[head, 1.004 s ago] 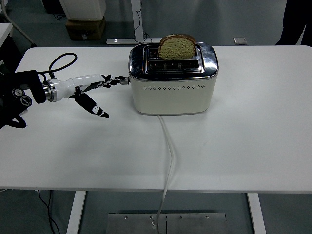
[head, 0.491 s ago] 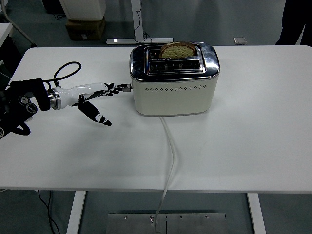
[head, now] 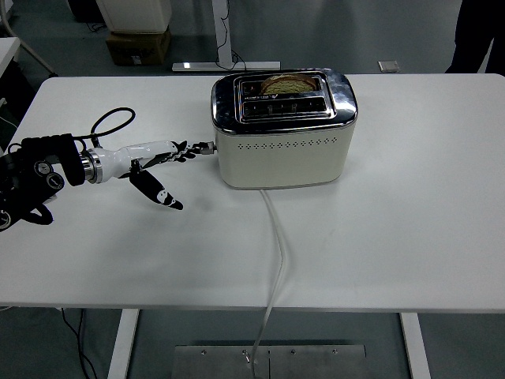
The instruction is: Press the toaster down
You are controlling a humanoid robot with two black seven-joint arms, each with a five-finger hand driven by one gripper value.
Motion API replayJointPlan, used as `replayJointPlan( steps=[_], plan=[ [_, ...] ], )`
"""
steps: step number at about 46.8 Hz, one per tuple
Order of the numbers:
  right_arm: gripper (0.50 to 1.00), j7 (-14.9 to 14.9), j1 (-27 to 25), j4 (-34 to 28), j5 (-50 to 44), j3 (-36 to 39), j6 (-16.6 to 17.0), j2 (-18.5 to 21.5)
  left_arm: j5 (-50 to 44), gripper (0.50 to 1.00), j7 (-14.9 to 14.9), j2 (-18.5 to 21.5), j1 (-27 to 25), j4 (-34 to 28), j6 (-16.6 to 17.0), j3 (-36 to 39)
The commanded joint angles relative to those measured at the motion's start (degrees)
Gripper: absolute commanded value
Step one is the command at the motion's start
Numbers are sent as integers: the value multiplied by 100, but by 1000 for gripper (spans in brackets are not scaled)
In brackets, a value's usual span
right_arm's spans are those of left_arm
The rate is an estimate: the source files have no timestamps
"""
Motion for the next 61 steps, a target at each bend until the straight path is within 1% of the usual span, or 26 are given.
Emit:
replayJointPlan(
  steps=[1, 31, 51, 61],
  plan=[
    [1000, 0, -1, 0, 0, 1, 0, 0, 0, 1000, 2, -1, 10, 16, 1, 0],
    [1000, 0, -1, 0, 0, 1, 0, 0, -8, 1000, 2, -1, 194, 51, 1, -9],
    [1000, 0, -1, 0, 0, 1, 0, 0, -79, 1000, 2, 87, 203, 42, 1, -35],
    [1000, 0, -1, 0, 0, 1, 0, 0, -184, 1000, -7, 193, 212, 42, -8, -35]
  ],
)
